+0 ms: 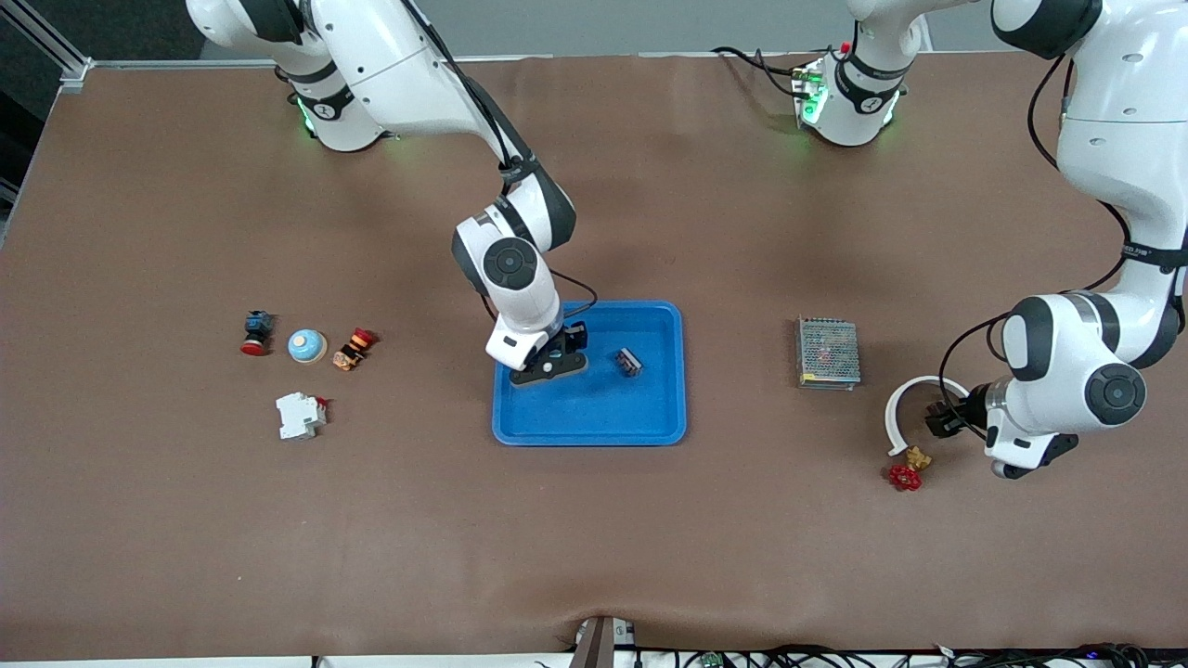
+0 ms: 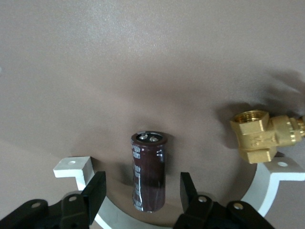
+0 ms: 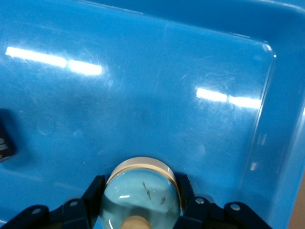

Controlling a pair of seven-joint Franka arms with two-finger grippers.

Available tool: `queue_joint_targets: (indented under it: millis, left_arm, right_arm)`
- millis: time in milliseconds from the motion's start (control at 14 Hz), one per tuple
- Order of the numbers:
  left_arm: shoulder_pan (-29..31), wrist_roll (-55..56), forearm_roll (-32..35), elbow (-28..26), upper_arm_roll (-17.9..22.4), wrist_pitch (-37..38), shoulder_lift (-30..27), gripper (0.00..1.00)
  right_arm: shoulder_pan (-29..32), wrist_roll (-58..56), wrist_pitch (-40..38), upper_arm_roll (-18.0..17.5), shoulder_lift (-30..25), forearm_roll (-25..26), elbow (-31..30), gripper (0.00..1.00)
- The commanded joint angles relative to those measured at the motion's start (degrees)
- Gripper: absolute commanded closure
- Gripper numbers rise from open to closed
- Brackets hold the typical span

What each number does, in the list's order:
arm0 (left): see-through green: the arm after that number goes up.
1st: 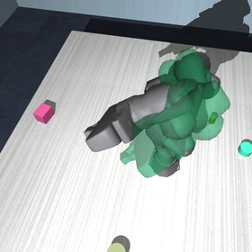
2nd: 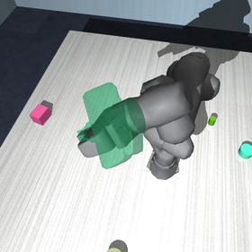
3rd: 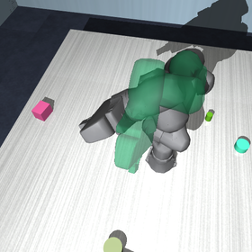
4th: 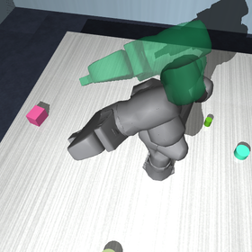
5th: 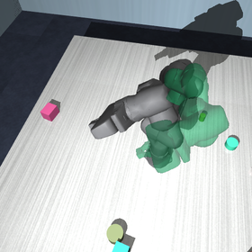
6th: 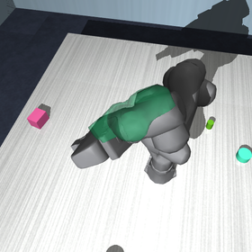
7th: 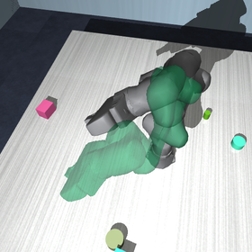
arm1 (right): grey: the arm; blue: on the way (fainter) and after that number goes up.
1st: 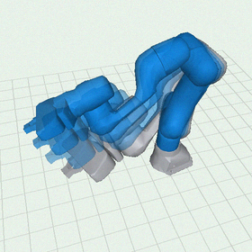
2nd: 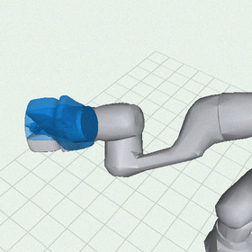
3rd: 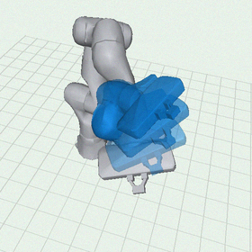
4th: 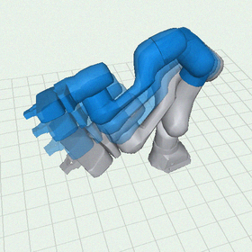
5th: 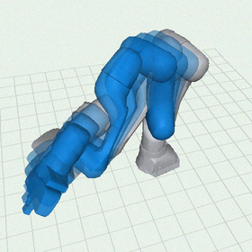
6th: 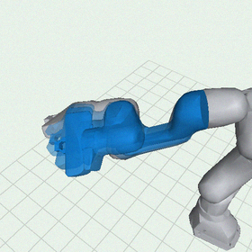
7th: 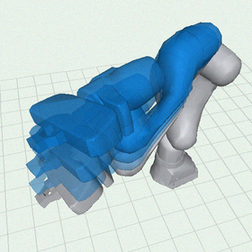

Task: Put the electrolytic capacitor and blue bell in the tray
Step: 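Release the bell with the right gripper while the left gripper grasps a capacitor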

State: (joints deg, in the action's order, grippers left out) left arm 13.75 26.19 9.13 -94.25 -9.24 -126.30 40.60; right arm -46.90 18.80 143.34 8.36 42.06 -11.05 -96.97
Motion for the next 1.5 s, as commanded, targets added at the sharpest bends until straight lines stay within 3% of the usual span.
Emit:
queue_joint_targets:
  millis: [0,143,286,357,500,571,857,1214,1429]
  left_arm:
    - [0.4,-0.5,1.0,-0.5,-0.3,-0.9,-0.2,0.3]
    - [0.3,-0.5,0.8,-0.3,-0.3,-1.0,0.3,0.33]
    - [0.3,-0.5,0.8,-0.2,-0.3,-1.3,0.7,0.46]
    - [0.3,-0.5,0.8,-0.2,-0.3,-1.6,0.7,0.57]
    - [0.1,-0.5,0.8,-0.2,-0.3,-1.5,0.5,0.94]
    - [-0.1,-0.4,0.8,-0.1,-0.3,-1.5,0.2,1.0]
    - [-1.2,0.9,0.5,0.5,-1.0,-0.8,-2.6,1.0]
    - [-7.5,12.7,0.0,2.7,-1.1,2.6,-5.3,1.0]
    - [-12.1,23.8,-0.1,4.9,-2.1,3.9,-5.3,1.0]
  right_arm:
    - [-0.7,1.5,0.4,0.4,-0.3,0.9,-0.3,0.0]
    - [-0.7,1.4,-0.3,0.3,-0.7,0.9,-0.2,0.0]
    - [-0.7,1.2,-2.0,0.4,-2.6,0.9,-0.1,0.0]
    - [-0.4,1.2,-5.0,0.6,-4.2,0.9,0.3,0.0]
    - [0.6,0.4,-10.8,1.3,-8.2,0.9,1.2,0.0]
    - [0.7,0.3,-14.9,1.9,-10.7,0.9,2.2,0.0]
    - [0.7,-5.4,-36.9,6.7,-18.0,0.9,8.5,0.0]
    - [0.9,-21.9,-47.5,15.3,-23.8,1.0,8.0,0.0]
    - [0.9,-35.1,-50.5,20.5,-25.5,4.0,7.0,0.0]
